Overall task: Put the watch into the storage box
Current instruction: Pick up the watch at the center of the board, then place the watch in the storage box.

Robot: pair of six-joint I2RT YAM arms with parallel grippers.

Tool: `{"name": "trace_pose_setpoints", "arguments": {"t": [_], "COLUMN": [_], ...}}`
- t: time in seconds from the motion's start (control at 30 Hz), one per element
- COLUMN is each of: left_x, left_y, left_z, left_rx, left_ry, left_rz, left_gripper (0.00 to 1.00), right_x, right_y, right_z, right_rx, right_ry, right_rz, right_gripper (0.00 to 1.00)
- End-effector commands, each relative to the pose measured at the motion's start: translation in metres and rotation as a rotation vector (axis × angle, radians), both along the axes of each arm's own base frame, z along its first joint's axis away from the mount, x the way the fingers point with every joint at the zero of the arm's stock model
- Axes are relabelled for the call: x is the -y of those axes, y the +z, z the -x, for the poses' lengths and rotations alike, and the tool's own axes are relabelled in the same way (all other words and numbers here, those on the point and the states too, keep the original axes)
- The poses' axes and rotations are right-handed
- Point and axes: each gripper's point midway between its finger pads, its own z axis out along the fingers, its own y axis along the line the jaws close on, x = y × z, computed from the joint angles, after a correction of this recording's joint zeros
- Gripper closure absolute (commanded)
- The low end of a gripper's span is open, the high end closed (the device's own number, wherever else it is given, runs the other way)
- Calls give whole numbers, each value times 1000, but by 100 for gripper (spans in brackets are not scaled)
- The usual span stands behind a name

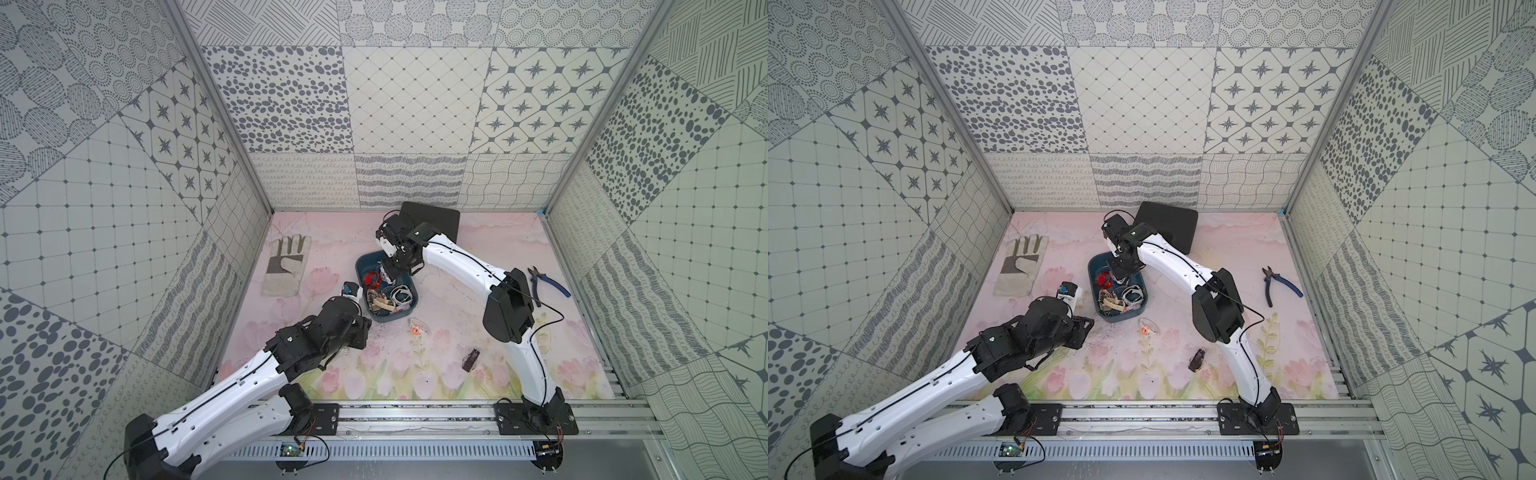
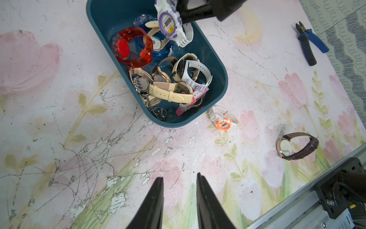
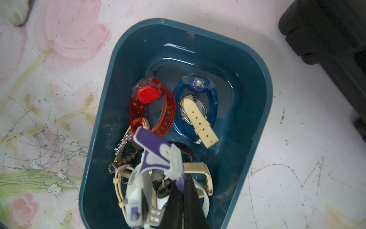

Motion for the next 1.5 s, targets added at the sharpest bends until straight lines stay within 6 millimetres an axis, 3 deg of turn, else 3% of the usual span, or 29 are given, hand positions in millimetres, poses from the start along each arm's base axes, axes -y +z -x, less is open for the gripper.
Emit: {"name": "trace_pose_setpoints", "arguments": {"t": [0.0, 0.27, 0.63, 1.0, 1.2, 1.3, 1.47], "left_x": [-5, -6, -6, -6, -5, -6, -6], "left_y": [-2, -4, -5, -6, -7, -8, -7], "left_z": [-2, -3, -3, -2, -2, -3, -2], "left_rx": [8, 6, 4, 4, 3, 3, 2], "left_ry": [24, 28, 26, 28, 27, 26, 28], "left_rz": [-20, -26, -31, -27, -25, -28, -25], "left_gripper": [67, 67, 67, 67, 67, 67, 67], "right_x": [6, 23, 34, 34, 32, 31, 30], "right_y": [-6, -33, -56, -54, -48, -50, -30], "right_z": [-4, -18, -18, -15, -16, -15, -12], "right_rx": [-45, -94, -127, -121, -101, -112, -92], "right_ry": [20, -14, -7, -3, -6, -6, -12], "right_rz": [29, 93, 149, 137, 108, 101, 59], "right_gripper": [100, 100, 100, 72, 73, 82, 80]}}
